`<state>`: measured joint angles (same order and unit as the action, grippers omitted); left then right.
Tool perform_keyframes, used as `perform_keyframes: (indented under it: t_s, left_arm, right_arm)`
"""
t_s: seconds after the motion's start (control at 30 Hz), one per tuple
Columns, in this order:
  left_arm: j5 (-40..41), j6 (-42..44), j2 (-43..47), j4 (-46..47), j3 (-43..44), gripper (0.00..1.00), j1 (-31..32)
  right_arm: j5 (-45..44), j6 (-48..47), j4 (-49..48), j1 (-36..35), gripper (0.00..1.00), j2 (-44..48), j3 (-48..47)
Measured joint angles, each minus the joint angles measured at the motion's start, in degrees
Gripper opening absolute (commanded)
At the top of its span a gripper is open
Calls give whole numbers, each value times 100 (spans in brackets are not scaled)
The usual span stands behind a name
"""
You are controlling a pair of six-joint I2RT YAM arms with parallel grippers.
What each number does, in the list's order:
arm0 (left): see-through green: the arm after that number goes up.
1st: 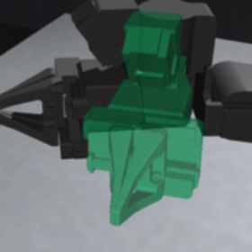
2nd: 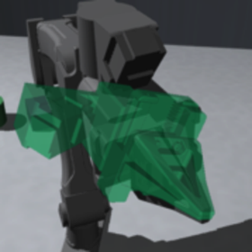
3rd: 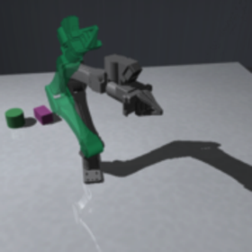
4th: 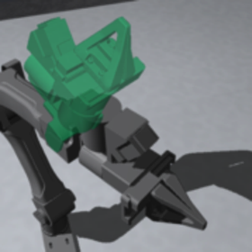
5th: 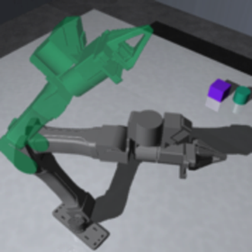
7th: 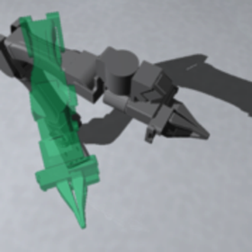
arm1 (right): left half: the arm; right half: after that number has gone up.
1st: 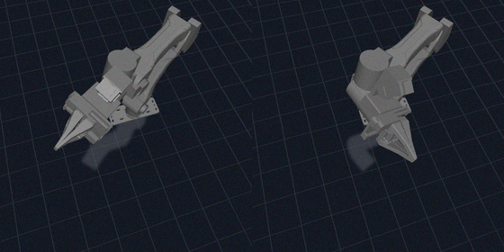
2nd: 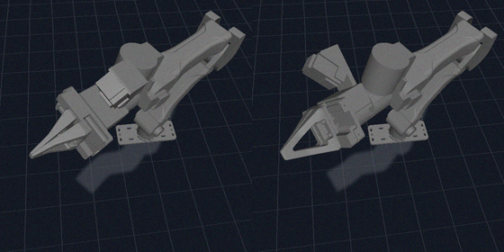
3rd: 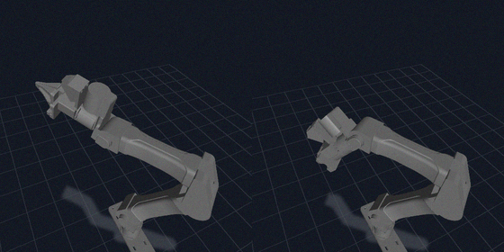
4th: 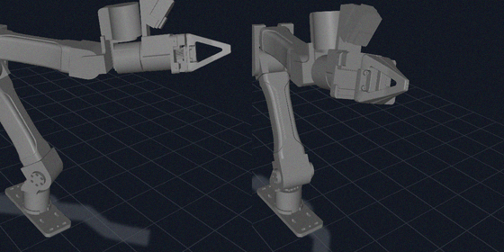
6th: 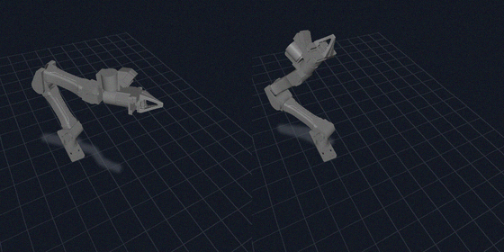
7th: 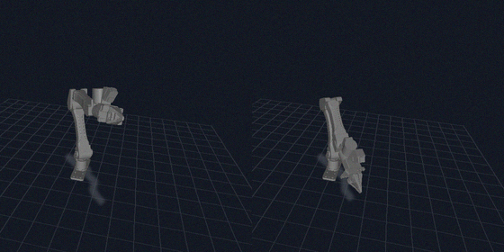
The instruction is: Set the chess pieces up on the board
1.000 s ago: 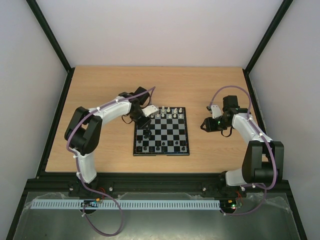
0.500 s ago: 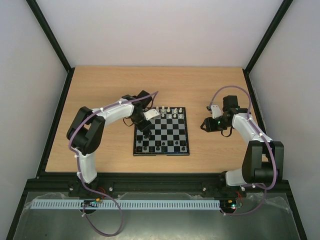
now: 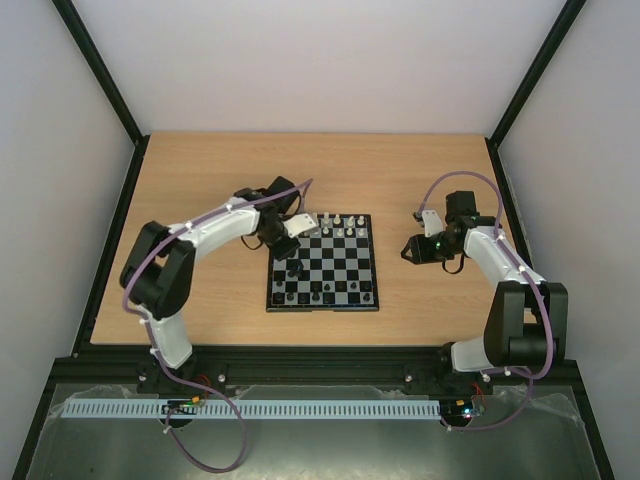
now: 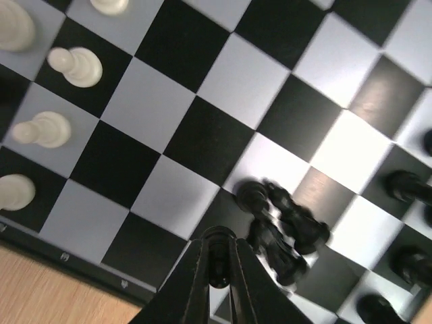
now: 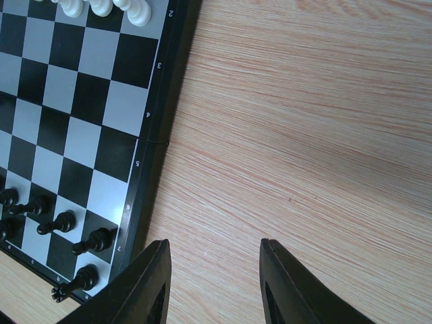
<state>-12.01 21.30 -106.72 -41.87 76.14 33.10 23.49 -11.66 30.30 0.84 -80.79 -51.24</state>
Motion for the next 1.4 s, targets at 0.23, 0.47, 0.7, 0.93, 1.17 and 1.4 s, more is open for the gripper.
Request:
perform_keyframes:
  t_s: [0.23,0.47,0.7,0.93,1.17,1.4]
  left_arm:
    - [-284,575,1054,-114,-468,7,125]
    - [-363,1034,1084,-396,-916,7,579]
    - [-352,1016,929,-402,-935,7,713]
    - [-210,918,782,-389,-935,8,715]
    - [-96,800,678,-339,-935,9,723]
    - [-68,699,535,-199,-935,10,723]
  right_arm:
    - [2,0,0,0,37,0,0]
    - [7,0,-2,0,37,0,0]
    - [7,0,-2,2,37,0,0]
    - [4,0,-2,0,37,0,0]
    - [4,-4,-2,0,37,0,4]
    - [2,-11,-2,2,37,0,9]
